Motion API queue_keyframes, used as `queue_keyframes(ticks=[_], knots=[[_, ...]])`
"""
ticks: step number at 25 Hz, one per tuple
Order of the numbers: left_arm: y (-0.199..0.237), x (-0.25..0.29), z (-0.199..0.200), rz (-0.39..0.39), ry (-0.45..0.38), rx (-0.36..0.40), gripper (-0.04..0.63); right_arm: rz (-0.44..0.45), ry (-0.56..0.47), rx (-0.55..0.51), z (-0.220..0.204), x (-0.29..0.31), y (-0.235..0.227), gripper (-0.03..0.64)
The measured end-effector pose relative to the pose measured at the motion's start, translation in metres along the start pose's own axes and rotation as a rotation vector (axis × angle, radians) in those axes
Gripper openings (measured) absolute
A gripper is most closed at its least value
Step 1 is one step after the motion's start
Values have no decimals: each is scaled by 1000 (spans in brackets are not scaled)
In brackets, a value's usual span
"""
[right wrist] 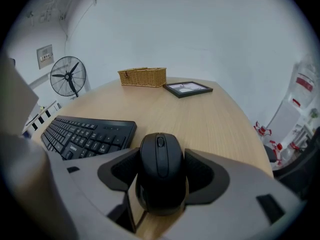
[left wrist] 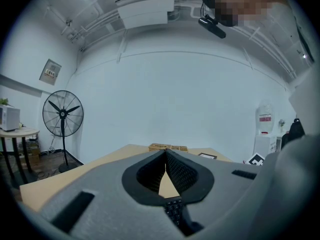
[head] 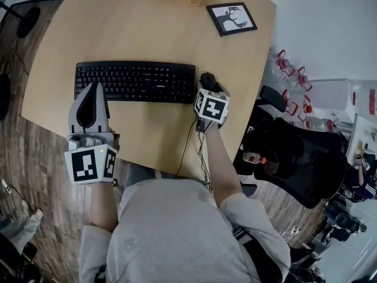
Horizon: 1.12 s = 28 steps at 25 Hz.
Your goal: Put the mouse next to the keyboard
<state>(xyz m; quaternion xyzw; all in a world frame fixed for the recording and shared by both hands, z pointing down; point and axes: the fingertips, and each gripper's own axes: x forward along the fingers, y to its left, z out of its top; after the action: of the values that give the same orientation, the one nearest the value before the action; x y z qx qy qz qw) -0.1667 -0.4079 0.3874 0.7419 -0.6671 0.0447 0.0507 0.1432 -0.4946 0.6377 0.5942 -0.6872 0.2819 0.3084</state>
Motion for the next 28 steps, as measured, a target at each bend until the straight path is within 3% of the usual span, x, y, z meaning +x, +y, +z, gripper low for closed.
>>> queue_keyframes(ticks=[11, 19, 22, 23, 26, 28], knots=[[8, -14, 4, 7, -9, 5, 11, 75, 4, 9, 0, -5, 8, 264], [6, -23, 11, -23, -37, 10, 11, 69, -140, 58, 23, -44, 1, 262], [3, -27, 15, -41, -50, 11, 11, 136, -199, 79, 32, -68, 10, 259], [1, -29, 16, -49, -55, 10, 11, 158, -214, 84, 34, -76, 14, 248], [-2, -33, 22, -72, -71, 12, 11, 162, -265, 75, 38, -100, 21, 49], [-3, -37, 26, -88, -82, 13, 11, 161, -301, 53, 41, -117, 26, 23]])
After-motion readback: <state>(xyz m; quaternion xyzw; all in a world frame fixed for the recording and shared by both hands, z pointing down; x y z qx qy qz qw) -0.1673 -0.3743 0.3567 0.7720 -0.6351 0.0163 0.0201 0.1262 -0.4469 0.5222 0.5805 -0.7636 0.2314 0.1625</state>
